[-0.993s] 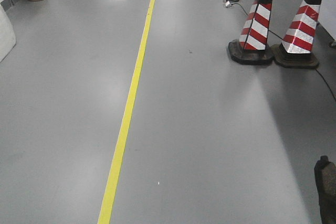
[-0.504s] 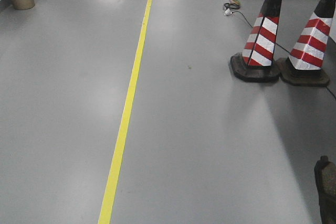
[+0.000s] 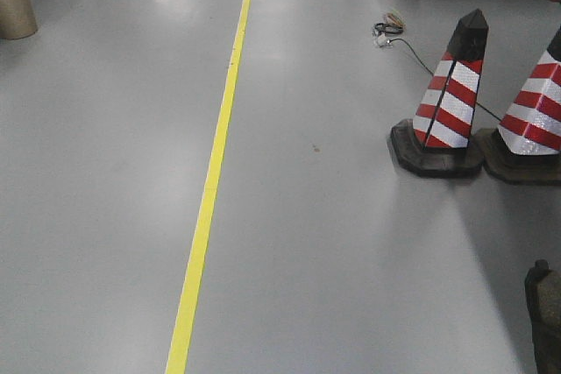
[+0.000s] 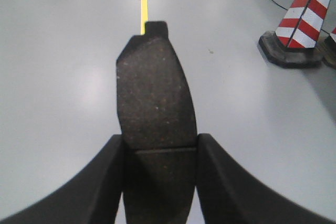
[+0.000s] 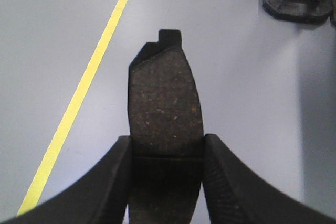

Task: Move and align brake pads A on conveyor
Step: 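Drive past the red-and-white cones toward the dark conveyor belt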

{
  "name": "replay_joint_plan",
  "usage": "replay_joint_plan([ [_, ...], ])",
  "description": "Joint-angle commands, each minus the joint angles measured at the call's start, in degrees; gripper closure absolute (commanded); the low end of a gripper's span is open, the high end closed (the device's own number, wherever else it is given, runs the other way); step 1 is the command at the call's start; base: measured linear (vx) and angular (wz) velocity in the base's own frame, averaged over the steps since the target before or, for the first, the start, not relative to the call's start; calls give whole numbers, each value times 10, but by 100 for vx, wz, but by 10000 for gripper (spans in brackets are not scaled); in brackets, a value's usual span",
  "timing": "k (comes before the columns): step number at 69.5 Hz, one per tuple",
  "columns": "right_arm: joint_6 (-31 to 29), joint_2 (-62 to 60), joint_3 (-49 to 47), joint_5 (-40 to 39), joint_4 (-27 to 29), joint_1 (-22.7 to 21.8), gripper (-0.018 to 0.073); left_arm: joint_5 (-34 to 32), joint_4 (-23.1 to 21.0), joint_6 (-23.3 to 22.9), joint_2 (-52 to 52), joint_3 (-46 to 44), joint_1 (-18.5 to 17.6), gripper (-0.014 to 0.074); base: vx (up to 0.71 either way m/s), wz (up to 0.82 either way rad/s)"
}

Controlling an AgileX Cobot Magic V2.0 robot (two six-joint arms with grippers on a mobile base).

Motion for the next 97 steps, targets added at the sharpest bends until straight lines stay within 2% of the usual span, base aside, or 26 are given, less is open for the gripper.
replay_joint_plan([
  [1, -4, 2, -16, -46, 0, 0, 480, -55, -2, 0, 3, -16, -3, 451, 59, -2],
  [97, -4, 2, -16, -46, 0, 0, 480, -55, -2, 0, 3, -16, -3, 451, 54, -5],
])
